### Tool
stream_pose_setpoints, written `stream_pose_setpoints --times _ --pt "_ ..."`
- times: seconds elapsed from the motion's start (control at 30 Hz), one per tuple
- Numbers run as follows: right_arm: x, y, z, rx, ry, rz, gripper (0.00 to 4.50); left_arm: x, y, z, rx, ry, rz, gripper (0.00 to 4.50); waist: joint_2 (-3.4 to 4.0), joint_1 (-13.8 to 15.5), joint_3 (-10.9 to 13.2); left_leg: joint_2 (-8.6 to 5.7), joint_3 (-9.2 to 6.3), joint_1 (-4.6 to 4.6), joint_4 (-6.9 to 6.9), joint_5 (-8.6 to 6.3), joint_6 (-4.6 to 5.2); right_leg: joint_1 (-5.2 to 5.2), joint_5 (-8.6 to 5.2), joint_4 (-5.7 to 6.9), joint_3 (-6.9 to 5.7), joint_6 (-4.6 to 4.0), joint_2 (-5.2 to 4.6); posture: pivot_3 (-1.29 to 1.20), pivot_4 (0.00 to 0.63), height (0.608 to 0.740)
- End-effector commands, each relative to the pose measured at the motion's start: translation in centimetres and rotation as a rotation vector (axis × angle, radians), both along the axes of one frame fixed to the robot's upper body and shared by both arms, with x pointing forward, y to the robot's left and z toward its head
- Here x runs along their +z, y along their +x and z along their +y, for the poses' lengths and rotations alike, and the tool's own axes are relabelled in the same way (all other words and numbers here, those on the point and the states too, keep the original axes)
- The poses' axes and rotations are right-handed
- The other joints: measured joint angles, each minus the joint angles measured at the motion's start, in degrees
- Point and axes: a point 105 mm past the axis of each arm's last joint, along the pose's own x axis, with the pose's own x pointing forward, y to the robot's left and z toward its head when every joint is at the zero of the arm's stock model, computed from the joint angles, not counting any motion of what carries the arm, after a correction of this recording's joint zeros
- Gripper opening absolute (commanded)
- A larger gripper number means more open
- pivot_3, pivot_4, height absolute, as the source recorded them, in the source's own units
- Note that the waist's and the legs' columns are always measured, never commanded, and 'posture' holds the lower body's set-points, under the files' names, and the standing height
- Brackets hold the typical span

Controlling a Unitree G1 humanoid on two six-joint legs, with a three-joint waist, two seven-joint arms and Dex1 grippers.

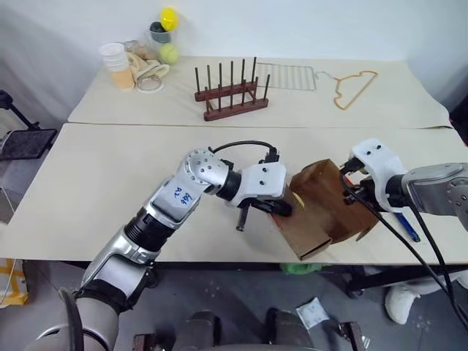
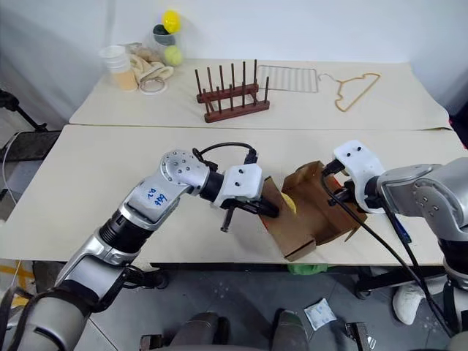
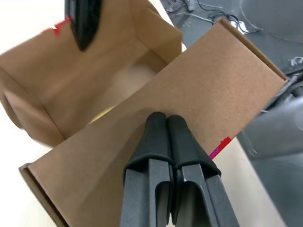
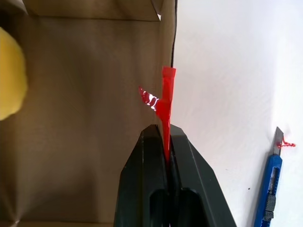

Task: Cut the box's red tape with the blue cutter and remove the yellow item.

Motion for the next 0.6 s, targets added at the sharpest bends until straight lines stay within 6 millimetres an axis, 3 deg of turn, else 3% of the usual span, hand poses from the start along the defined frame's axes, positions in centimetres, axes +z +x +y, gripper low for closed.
stream_pose_setpoints --times 0.03,0.13,0.5,0.6 --pt "-0.1 -0.2 -0.7 -0.032 0.001 -0.006 0.03 -5.7 1.6 2.7 0.208 0.139 0.146 0.0 -0.01 0.31 -0.01 0.0 -0.02 0.08 0.0 0.0 0.01 0.09 0.0 -0.02 0.01 0.0 0.0 0.0 0.15 0.74" --pt "-0.9 -0.5 -0.1 -0.012 0.016 0.01 0.03 -6.0 2.0 2.6 0.253 0.116 0.137 0.0 -0.04 0.88 -0.04 0.01 -0.09 0.76 -0.12 -0.08 0.11 0.86 -0.01 -0.29 -0.02 -0.01 0.0 0.0 0.15 0.74" --pt "-3.1 -0.9 0.6 -0.013 0.053 0.048 0.03 -6.5 2.0 3.4 0.321 0.113 0.162 0.0 -0.13 1.32 -0.22 -0.01 -0.13 0.79 -0.08 -0.1 0.13 0.91 -0.01 -0.32 0.09 -0.03 -0.05 0.0 0.15 0.74" --pt "-3.5 -0.9 0.7 -0.023 0.046 0.042 0.03 -7.0 1.7 4.4 0.338 0.137 0.183 0.0 -0.12 1.35 -0.22 -0.02 -0.13 0.79 -0.08 -0.1 0.13 0.92 -0.01 -0.33 0.09 -0.03 -0.05 0.0 0.15 0.74"
